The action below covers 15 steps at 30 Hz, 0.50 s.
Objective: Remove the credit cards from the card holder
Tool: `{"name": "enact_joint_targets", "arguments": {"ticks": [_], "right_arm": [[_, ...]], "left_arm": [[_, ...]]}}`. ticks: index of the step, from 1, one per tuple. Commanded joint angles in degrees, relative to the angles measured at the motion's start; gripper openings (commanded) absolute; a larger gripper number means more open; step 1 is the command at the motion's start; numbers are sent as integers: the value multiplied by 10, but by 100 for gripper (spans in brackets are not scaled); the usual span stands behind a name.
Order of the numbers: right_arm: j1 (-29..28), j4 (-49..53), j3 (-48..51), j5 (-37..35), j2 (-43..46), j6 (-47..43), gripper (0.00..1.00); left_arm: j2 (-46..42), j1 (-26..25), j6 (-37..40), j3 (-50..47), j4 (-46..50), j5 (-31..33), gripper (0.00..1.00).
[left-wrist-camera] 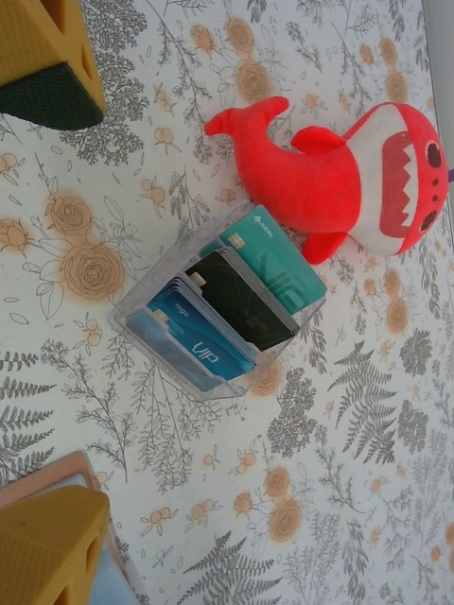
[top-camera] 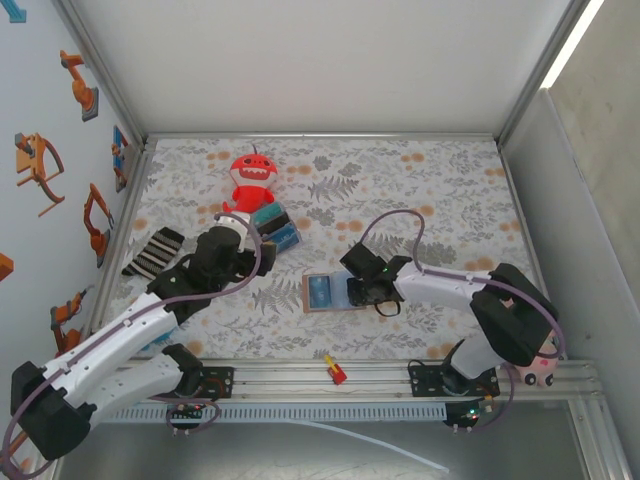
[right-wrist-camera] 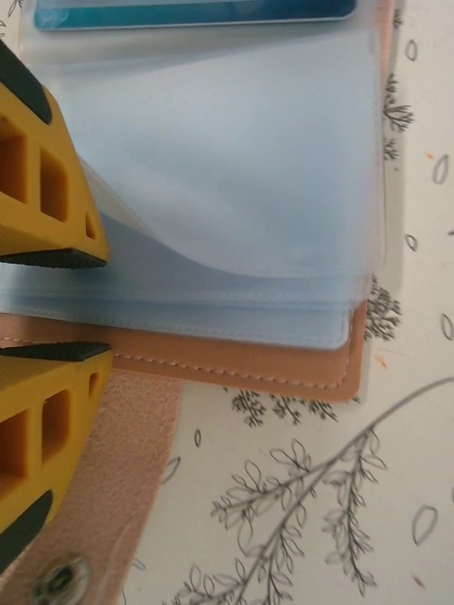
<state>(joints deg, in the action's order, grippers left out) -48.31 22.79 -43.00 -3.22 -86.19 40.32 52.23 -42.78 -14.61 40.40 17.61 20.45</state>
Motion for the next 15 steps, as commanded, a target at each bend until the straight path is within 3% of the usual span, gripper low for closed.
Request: {"name": "enact_joint_targets", "arguments": {"ticks": [1, 15], "right_arm": [[7, 7, 6, 5, 31, -9, 27], [8, 95, -31, -38, 174, 12, 23]], "left_arm": [[8, -9, 6, 5, -8, 15, 97], [77, -76, 18, -45, -59, 66, 97]]}}
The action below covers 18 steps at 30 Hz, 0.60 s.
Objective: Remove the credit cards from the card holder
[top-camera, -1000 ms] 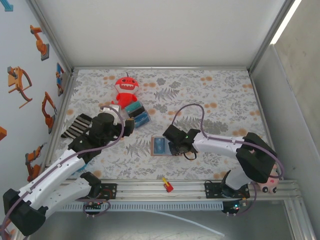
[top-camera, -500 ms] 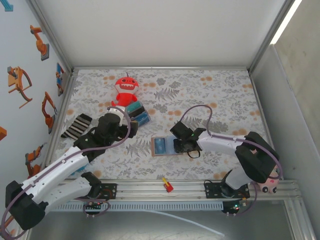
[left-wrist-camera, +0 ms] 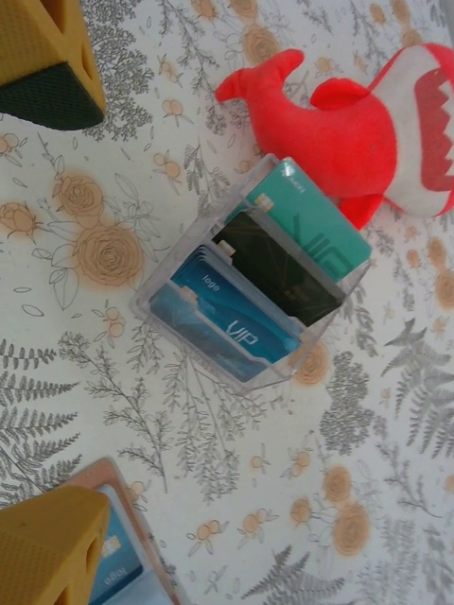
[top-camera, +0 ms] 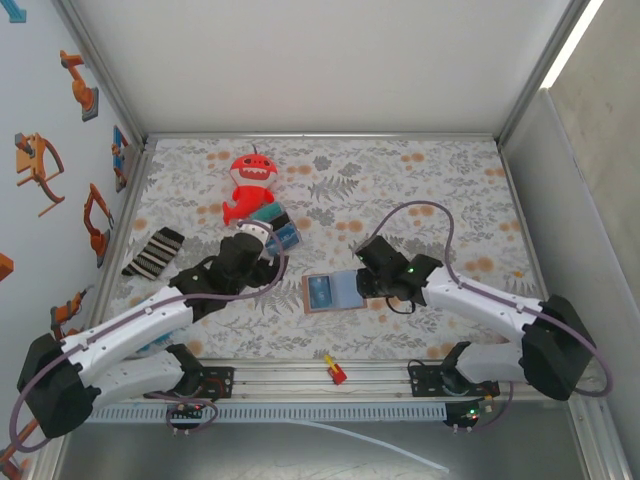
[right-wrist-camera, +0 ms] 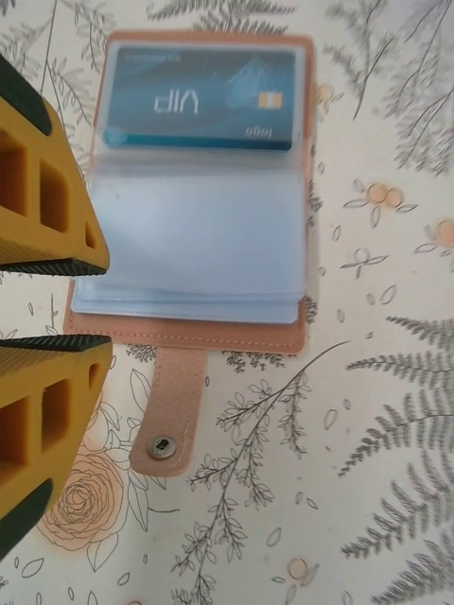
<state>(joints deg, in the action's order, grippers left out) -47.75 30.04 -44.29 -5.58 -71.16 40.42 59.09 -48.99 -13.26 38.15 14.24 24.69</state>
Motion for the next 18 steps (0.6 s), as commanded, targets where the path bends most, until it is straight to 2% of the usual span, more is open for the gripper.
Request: {"name": "enact_joint_targets", "arguments": {"ticks": [1, 10, 18], "right_arm": [[2, 16, -20, -5, 29, 12, 23], [2, -67, -30, 100, -44, 26, 18], [2, -115, -55, 155, -123, 30, 16]], "left_arm": [[11, -21, 0, -33, -42, 21, 97], [67, -97, -21, -111, -192, 37, 97], [171, -131, -25, -113, -256, 53, 97]]}}
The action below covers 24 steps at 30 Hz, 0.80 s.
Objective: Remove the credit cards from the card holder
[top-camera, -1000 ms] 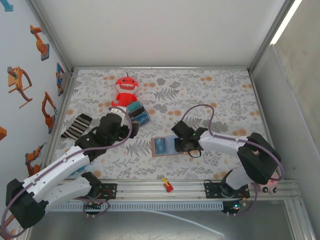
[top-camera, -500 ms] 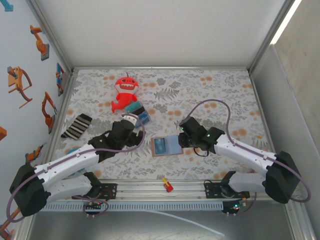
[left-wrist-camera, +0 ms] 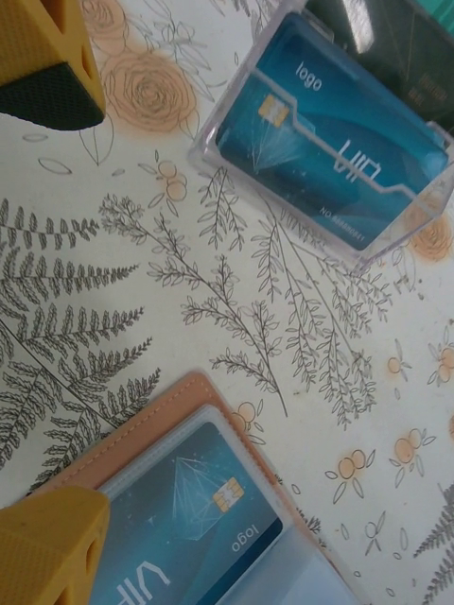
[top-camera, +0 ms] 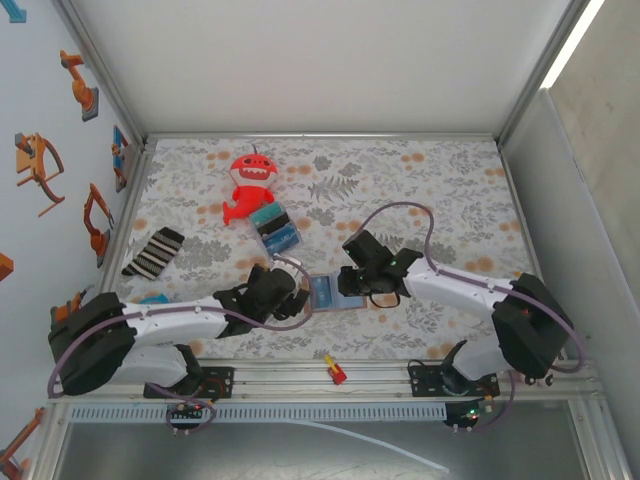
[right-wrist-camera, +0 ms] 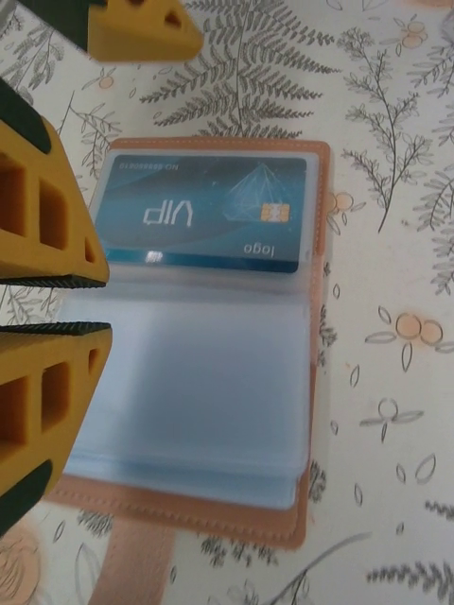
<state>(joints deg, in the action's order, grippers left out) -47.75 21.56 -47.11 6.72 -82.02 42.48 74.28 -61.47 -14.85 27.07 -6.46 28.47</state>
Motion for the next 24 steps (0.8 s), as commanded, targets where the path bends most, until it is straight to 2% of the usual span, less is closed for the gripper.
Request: {"name": "enact_joint_targets", "arguments": {"ticks": [1, 13, 24], "right_arm": [[2, -32, -32, 38, -24, 9, 14], [1, -74, -35, 71, -89, 26, 13], [2, -66, -30, 63, -114, 36, 15]], "left_arm": [[31, -8, -9, -1, -57, 14, 97], [74, -9, -20, 4, -59, 11, 97], [104, -9, -22, 18, -32, 5, 97]]}}
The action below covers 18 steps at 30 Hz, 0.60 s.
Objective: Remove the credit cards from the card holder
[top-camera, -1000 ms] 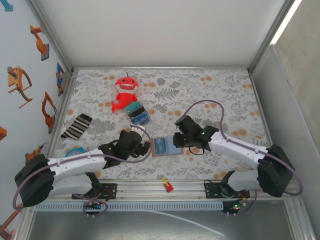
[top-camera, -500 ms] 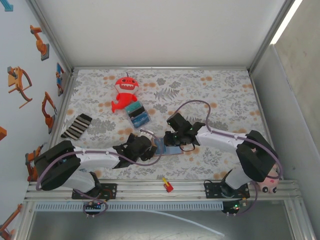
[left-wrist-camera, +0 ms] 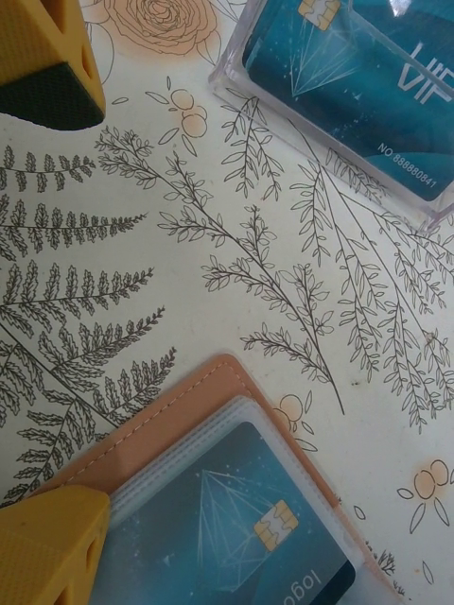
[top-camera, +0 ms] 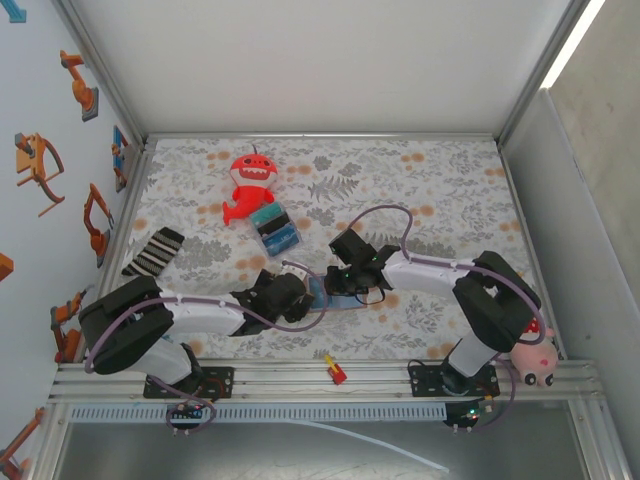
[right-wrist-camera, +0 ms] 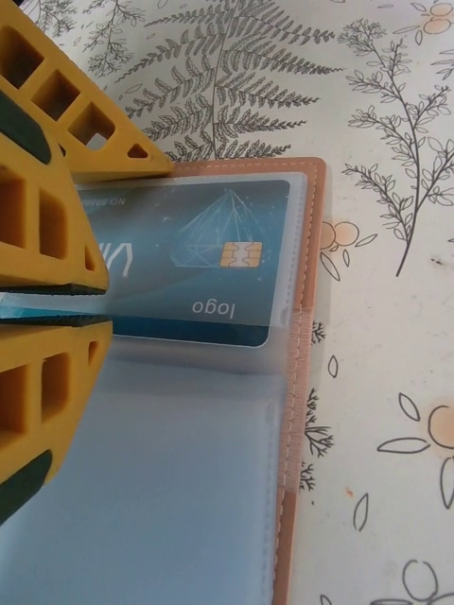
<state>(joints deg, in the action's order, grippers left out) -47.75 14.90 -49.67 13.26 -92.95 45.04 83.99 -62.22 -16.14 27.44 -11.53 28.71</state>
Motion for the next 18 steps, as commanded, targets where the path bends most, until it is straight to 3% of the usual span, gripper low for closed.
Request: {"name": "enact_joint_targets", "arguments": {"ticks": [1, 18], "right_arm": [[2, 0, -3, -3, -4, 10, 15], [2, -11, 21, -2, -14, 17, 19]], "left_arm": [[9, -1, -10, 16, 23, 2, 97], [13, -2, -13, 31, 53, 6, 97]]}}
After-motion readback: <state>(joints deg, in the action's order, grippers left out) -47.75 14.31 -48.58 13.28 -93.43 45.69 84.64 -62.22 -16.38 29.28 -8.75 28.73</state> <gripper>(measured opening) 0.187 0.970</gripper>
